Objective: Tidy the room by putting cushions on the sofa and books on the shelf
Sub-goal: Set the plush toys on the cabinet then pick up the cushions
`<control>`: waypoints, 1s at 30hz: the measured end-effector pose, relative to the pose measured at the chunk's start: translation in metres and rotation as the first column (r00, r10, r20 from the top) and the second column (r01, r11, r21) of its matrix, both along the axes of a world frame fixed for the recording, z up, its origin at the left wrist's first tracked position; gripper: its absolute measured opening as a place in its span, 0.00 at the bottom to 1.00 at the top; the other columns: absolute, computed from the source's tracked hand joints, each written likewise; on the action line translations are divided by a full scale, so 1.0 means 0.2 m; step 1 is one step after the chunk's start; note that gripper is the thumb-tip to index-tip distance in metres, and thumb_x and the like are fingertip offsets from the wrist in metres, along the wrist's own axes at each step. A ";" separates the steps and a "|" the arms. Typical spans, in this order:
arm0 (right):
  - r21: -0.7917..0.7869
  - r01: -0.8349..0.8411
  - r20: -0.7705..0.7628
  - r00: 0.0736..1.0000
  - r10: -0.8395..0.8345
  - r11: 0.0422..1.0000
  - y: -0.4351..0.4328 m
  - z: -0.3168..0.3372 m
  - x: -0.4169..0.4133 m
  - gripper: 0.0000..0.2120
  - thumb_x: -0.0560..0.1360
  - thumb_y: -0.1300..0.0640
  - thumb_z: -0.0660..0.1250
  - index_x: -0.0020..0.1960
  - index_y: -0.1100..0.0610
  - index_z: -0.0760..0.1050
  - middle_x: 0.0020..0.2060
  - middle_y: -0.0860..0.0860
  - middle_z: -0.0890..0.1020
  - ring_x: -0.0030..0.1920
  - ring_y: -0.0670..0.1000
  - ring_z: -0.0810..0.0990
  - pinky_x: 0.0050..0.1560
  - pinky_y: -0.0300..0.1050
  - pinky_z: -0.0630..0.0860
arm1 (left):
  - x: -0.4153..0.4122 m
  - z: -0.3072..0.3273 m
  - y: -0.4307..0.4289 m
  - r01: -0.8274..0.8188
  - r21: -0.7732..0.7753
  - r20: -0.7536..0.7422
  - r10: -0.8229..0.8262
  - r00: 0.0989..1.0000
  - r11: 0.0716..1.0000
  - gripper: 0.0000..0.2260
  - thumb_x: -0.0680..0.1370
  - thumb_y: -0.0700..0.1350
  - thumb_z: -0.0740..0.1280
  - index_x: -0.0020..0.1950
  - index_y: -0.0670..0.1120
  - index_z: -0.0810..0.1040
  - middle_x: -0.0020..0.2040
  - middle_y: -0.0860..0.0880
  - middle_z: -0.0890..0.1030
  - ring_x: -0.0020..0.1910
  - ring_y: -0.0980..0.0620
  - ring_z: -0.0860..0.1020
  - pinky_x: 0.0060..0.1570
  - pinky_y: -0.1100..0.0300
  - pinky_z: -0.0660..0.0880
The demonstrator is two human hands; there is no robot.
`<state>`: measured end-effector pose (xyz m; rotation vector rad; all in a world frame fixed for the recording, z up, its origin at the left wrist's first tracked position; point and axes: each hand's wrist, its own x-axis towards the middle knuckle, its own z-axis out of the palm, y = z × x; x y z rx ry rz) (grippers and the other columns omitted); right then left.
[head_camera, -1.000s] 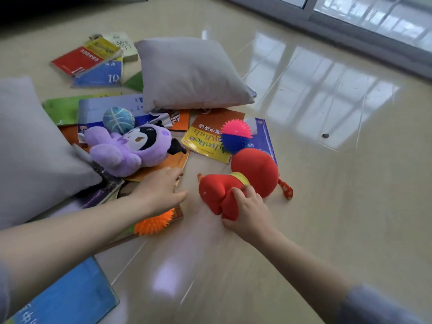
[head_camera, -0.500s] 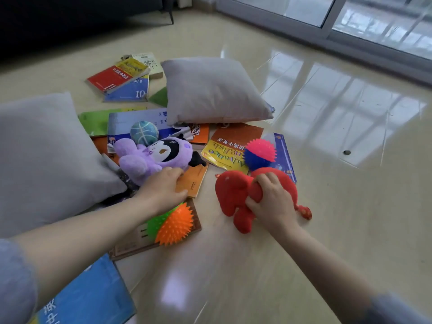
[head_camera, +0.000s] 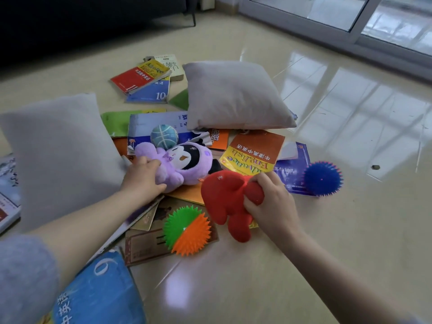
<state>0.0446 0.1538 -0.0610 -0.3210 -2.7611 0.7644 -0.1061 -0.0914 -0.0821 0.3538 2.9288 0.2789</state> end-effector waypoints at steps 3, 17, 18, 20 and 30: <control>-0.007 0.002 -0.002 1.000 -0.002 1.000 -0.03 -0.01 -0.02 0.11 0.70 0.55 0.72 0.51 0.51 0.75 0.49 0.46 0.74 0.43 0.47 0.70 0.37 0.38 0.67 | 0.00 -0.02 -0.01 0.002 -0.009 -0.007 -0.002 1.000 1.000 0.29 0.71 0.52 0.71 0.69 0.47 0.69 0.65 0.41 0.66 0.62 0.42 0.71 0.59 0.54 0.72; -0.124 0.052 -0.010 0.998 -0.054 0.991 0.00 0.02 -0.04 0.11 0.68 0.56 0.73 0.50 0.50 0.76 0.47 0.46 0.76 0.45 0.48 0.75 0.43 0.44 0.74 | 0.03 0.05 0.07 -0.084 0.360 -0.067 0.116 0.991 0.929 0.18 0.71 0.49 0.70 0.58 0.45 0.74 0.54 0.44 0.73 0.48 0.46 0.72 0.44 0.55 0.70; -0.134 0.071 -0.014 0.997 -0.073 0.988 0.02 0.05 -0.04 0.11 0.68 0.56 0.73 0.49 0.50 0.76 0.46 0.45 0.76 0.44 0.49 0.76 0.43 0.43 0.74 | 0.03 0.08 0.09 -0.082 0.380 -0.078 0.120 0.990 0.922 0.18 0.71 0.50 0.70 0.57 0.46 0.74 0.54 0.45 0.74 0.49 0.46 0.73 0.44 0.55 0.71; -0.147 0.104 -0.020 0.994 -0.108 0.984 0.06 0.11 -0.05 0.11 0.68 0.56 0.73 0.48 0.50 0.76 0.45 0.45 0.76 0.44 0.48 0.76 0.41 0.36 0.71 | 0.04 0.11 0.12 -0.082 0.408 -0.102 0.134 0.986 0.909 0.18 0.71 0.51 0.71 0.57 0.46 0.74 0.54 0.46 0.74 0.51 0.45 0.74 0.45 0.54 0.72; -0.248 0.293 0.005 0.954 -0.301 0.924 0.24 0.46 -0.12 0.08 0.67 0.56 0.72 0.44 0.50 0.76 0.41 0.46 0.78 0.41 0.39 0.74 0.37 0.28 0.66 | 0.00 0.48 0.40 -0.056 0.519 -0.099 0.125 0.987 0.853 0.14 0.71 0.49 0.71 0.52 0.45 0.73 0.51 0.48 0.71 0.46 0.51 0.69 0.42 0.59 0.63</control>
